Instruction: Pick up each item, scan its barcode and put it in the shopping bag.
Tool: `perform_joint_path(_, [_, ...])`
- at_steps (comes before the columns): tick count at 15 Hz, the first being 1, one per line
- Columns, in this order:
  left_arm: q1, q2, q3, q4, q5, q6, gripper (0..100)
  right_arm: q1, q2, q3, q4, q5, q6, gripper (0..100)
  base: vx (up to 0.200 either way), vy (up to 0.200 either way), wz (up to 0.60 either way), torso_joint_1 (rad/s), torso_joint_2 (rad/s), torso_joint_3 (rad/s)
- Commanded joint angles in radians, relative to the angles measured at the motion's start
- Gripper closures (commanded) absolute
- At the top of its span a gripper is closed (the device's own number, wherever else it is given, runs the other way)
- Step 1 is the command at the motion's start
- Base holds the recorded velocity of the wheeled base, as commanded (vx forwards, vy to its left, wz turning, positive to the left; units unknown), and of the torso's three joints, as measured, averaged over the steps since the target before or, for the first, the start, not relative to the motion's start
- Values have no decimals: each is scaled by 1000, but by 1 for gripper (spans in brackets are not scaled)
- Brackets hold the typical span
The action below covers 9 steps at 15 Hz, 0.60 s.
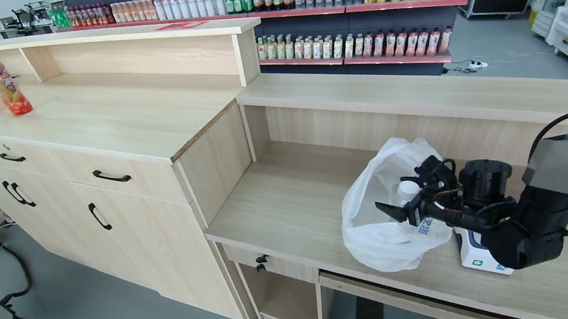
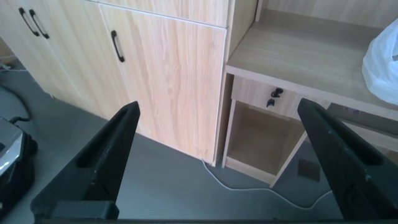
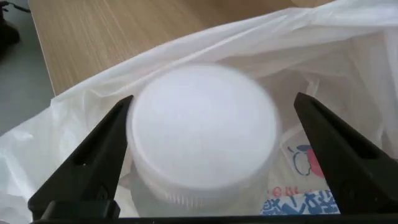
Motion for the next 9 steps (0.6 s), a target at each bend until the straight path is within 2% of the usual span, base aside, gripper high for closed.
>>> perform_joint_path(1, [0,0,0,0,0,0,0,-16,-175,34,93,-1,0,0,0,0,0,0,0,0])
perform_joint_path(4, [0,0,0,0,0,0,0,-72,-387,78,271,-7,-8,0,0,0,0,0,0,0])
perform_joint_path(6, [0,0,0,0,0,0,0,-148,-502,98,381,-36,-26,0,0,0,0,0,0,0])
perform_joint_path(9, [0,0,0,0,0,0,0,-365,-773,140,714,-131,-38,0,0,0,0,0,0,0])
